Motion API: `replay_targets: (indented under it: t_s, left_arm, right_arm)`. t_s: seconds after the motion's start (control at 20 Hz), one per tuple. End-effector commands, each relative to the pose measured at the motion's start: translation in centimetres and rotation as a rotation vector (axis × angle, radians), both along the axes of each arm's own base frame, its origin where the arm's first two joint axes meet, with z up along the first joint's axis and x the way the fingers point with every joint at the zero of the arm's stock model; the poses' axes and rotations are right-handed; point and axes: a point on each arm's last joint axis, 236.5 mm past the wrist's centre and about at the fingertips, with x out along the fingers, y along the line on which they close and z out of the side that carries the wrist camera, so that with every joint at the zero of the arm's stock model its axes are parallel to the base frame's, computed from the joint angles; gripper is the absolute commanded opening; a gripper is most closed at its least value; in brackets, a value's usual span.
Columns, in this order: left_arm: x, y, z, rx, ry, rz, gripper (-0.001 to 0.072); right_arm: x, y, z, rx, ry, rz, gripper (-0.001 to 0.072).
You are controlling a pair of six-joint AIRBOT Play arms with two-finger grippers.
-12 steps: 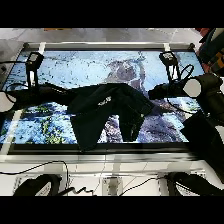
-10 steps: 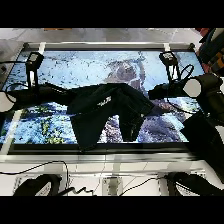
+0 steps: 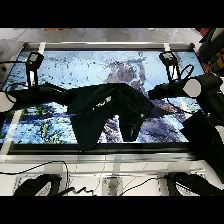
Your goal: Fold the clothes and pants, and hang the long-sleeved shirts on hangers.
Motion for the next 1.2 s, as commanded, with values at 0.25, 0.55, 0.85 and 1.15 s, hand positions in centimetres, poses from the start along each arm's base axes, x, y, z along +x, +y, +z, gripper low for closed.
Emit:
replay_targets:
  t_s: [0.25,0.55,0.85,1.15]
  left_arm:
    - [0.0,0.0,0.1,0.000,-0.002,0.000,0.0709]
    - [0.0,0.0,0.1,0.000,-0.002,0.001,0.0708]
    - [0.0,0.0,0.1,-0.001,-0.002,0.000,0.0708]
    - [-0.1,-0.6,0.4,-0.037,0.003,-0.006,0.0709]
  right_arm:
    - [-1.4,-0.4,-0.7,-0.016,0.066,-0.001,0.0050]
    - [-12.3,-1.6,-10.8,-0.039,0.562,0.150,0.0048]
    - [-19.6,6.8,-18.1,0.429,0.766,0.144,0.0569]
    - [-16.4,9.3,-19.7,0.624,0.698,-0.097,0.0626]
